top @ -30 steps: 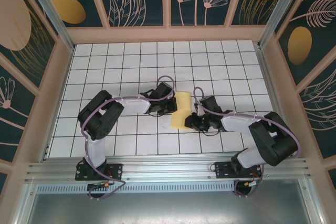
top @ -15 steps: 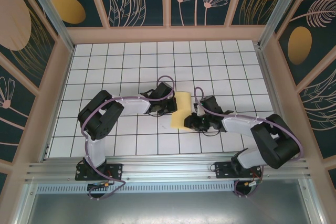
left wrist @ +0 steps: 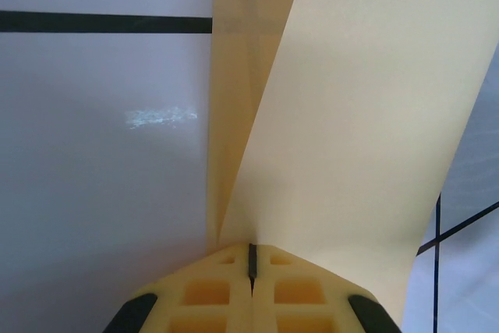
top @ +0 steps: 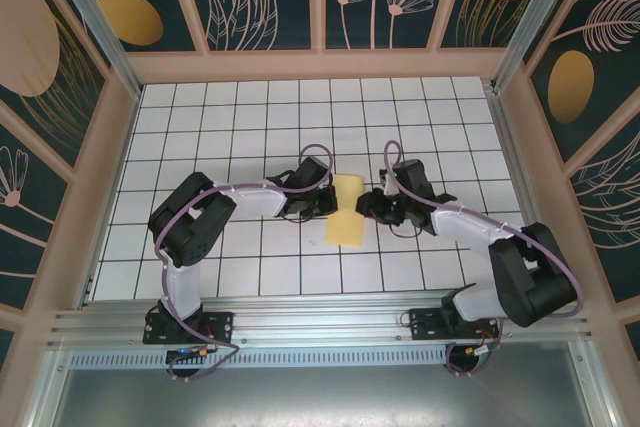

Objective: Fold a paper plane with a square sheet of paper (pick it up from the middle)
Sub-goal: Fold the square sheet of paper in half at the center of the table.

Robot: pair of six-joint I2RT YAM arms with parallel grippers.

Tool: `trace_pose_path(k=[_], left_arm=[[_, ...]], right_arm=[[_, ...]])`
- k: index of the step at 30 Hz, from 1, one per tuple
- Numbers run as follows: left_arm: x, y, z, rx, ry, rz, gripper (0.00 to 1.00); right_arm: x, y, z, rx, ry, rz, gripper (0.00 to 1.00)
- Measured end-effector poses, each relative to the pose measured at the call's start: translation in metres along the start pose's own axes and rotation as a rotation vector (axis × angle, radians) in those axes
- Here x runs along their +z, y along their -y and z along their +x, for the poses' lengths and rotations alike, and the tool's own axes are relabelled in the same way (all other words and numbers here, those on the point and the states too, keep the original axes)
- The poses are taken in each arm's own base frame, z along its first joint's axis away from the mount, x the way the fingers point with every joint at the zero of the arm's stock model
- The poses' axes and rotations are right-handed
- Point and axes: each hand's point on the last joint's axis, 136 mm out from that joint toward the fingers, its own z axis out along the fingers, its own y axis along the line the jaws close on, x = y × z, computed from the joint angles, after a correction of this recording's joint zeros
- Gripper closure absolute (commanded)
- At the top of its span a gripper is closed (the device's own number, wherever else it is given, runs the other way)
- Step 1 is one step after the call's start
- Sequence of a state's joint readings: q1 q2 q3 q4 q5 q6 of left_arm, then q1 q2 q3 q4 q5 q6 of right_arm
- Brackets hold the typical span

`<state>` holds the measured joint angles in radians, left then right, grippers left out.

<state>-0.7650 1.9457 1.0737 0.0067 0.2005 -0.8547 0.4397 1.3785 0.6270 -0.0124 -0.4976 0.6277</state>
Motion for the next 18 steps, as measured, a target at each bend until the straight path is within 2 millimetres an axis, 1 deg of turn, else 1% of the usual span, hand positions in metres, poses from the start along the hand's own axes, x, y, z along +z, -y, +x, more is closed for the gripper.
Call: trace_pose_path(k=[2, 3, 7, 12, 18], left_arm=[[0.000, 0.000, 0.000, 0.002, 0.001, 0.000, 1.00], [0.000, 0.000, 0.000, 0.002, 0.001, 0.000, 1.00], [0.000, 0.000, 0.000, 0.002, 0.000, 0.001, 1.00], [0.000, 0.000, 0.000, 0.002, 0.000, 0.001, 1.00], [0.000, 0.000, 0.000, 0.007, 0.000, 0.000, 1.00]], right_arm=[[0.004, 0.001, -0.012, -0.005, 0.013, 0.001, 0.74], [0.007, 0.003, -0.013, -0.004, 0.009, 0.005, 0.74], [0.027, 0.024, 0.001, 0.020, -0.074, 0.039, 0.74], [0.038, 0.045, 0.011, 0.042, -0.120, 0.085, 0.74], [0.035, 0.043, 0.011, 0.037, -0.122, 0.082, 0.73]])
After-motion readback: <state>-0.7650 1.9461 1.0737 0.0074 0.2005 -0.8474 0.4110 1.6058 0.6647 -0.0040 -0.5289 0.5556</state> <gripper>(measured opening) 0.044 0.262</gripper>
